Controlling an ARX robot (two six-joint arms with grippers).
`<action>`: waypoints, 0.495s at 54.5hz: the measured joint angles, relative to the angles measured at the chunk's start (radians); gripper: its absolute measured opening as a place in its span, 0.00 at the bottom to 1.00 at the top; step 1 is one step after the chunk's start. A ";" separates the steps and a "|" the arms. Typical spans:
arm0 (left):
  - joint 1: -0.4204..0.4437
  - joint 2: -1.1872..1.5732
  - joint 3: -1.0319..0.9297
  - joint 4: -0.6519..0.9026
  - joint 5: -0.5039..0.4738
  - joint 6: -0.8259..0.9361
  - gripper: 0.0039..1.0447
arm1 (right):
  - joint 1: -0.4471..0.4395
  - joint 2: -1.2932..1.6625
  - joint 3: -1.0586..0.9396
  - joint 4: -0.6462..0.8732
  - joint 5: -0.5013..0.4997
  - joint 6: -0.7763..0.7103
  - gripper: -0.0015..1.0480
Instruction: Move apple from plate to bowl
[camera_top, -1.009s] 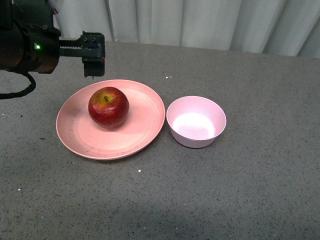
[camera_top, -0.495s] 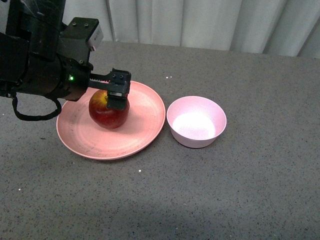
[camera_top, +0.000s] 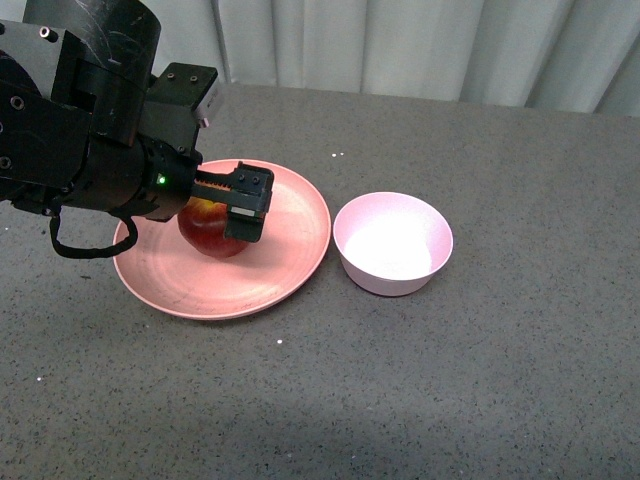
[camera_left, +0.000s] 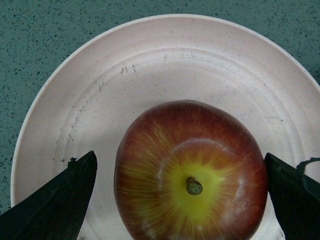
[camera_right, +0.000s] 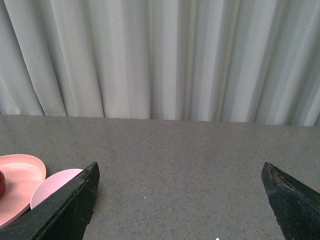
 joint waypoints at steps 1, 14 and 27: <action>0.000 0.000 0.000 0.000 0.000 0.000 0.94 | 0.000 0.000 0.000 0.000 0.000 0.000 0.91; -0.001 -0.002 0.000 0.000 -0.002 0.008 0.71 | 0.000 0.000 0.000 0.000 0.000 0.000 0.91; -0.051 -0.067 0.003 -0.009 0.065 0.008 0.70 | 0.000 0.000 0.000 0.000 0.000 0.000 0.91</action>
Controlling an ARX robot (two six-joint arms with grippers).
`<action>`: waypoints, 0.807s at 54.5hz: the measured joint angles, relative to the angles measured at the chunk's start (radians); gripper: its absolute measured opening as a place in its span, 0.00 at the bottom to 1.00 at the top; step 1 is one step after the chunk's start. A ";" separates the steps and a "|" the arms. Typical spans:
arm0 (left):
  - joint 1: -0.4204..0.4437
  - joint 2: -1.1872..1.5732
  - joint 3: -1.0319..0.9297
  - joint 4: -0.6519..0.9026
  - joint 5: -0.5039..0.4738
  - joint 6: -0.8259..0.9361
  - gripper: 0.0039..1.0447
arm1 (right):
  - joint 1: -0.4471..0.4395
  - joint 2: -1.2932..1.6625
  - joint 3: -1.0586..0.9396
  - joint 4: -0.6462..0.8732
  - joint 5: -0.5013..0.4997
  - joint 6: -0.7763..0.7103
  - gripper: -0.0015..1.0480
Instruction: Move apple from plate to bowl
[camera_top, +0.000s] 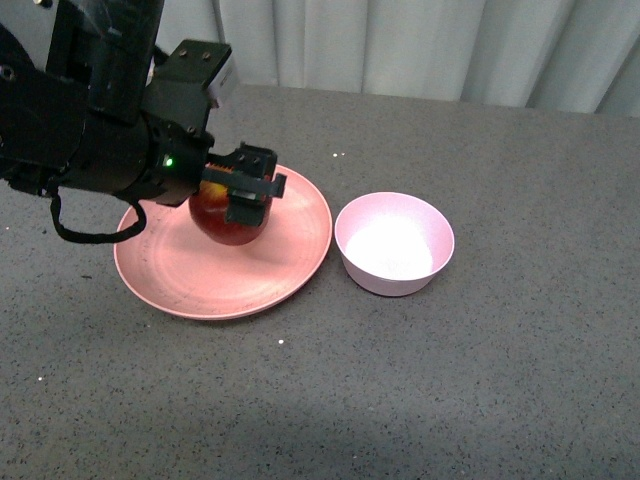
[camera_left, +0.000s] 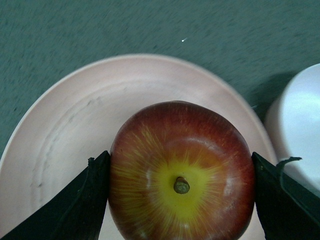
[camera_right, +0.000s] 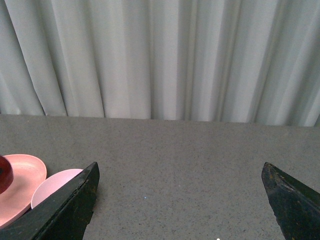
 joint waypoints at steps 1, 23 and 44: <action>-0.013 -0.010 0.004 0.000 0.011 0.005 0.70 | 0.000 0.000 0.000 0.000 0.000 0.000 0.91; -0.184 -0.004 0.115 -0.039 0.096 0.042 0.70 | 0.000 0.000 0.000 0.000 0.000 0.000 0.91; -0.256 0.134 0.223 -0.050 0.049 0.093 0.70 | 0.000 0.000 0.000 0.000 0.000 0.000 0.91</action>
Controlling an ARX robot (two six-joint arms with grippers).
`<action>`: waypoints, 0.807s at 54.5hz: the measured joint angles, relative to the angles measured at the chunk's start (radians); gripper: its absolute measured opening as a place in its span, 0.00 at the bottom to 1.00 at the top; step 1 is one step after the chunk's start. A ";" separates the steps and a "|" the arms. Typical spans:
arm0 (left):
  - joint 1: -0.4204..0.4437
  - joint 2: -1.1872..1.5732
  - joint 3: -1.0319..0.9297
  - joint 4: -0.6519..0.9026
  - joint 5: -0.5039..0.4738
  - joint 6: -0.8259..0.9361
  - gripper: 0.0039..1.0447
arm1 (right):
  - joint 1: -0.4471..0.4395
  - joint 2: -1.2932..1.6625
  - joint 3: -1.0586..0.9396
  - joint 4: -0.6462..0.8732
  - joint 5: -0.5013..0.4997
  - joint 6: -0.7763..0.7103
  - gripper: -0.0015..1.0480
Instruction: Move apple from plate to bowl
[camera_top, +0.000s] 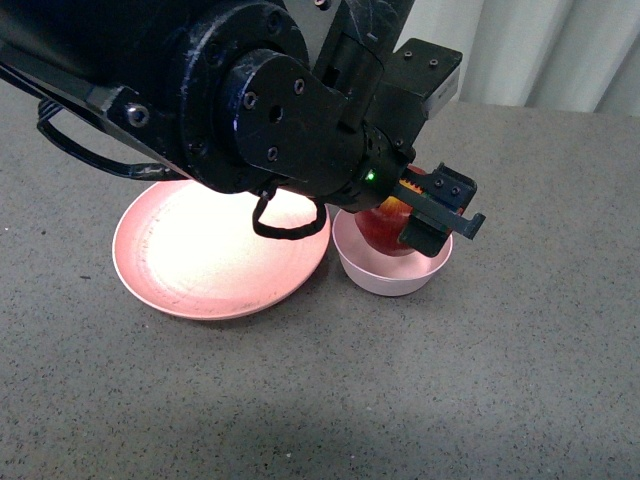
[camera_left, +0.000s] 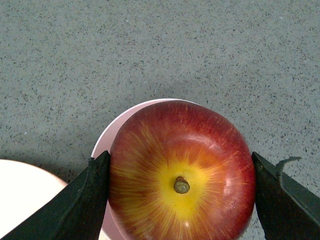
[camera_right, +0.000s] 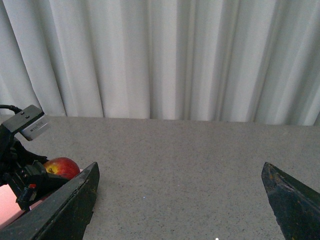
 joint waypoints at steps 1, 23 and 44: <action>-0.001 0.003 0.002 0.000 -0.001 0.000 0.70 | 0.000 0.000 0.000 0.000 0.000 0.000 0.91; -0.014 0.078 0.036 -0.012 -0.023 0.019 0.70 | 0.000 0.000 0.000 0.000 0.000 0.000 0.91; -0.011 0.082 0.032 0.016 -0.024 0.006 0.84 | 0.000 0.000 0.000 0.000 0.000 0.000 0.91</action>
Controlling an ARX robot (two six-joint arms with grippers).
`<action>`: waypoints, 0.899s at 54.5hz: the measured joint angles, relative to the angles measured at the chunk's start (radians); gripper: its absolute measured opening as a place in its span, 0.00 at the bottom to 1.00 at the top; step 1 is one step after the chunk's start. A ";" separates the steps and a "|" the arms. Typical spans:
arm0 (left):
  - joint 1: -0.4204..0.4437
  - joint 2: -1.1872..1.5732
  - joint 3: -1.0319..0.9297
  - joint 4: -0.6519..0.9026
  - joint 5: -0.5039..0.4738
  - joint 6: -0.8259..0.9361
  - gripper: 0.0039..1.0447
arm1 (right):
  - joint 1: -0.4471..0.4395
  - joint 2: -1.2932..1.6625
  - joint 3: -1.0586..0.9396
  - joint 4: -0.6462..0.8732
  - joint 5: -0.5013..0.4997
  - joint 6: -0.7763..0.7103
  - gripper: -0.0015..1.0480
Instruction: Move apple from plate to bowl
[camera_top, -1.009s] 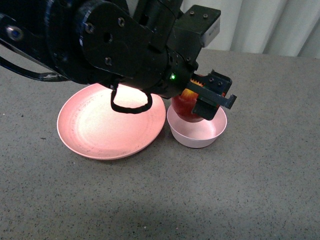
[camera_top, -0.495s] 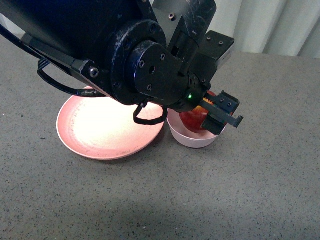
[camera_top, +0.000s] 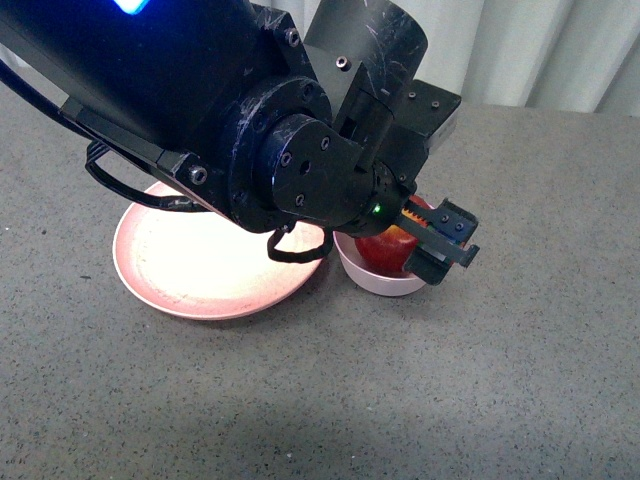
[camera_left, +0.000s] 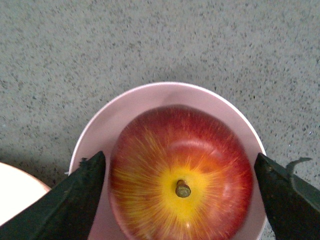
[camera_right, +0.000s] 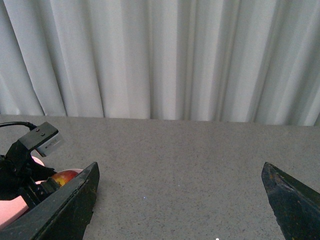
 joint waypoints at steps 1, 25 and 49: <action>0.002 -0.004 -0.002 0.008 -0.001 -0.003 0.87 | 0.000 0.000 0.000 0.000 0.000 0.000 0.91; 0.052 -0.325 -0.256 0.213 -0.081 -0.118 0.94 | 0.000 0.000 0.000 0.000 0.000 0.000 0.91; 0.206 -0.860 -0.844 0.394 -0.348 -0.273 0.94 | 0.000 0.000 0.000 0.000 0.000 0.000 0.91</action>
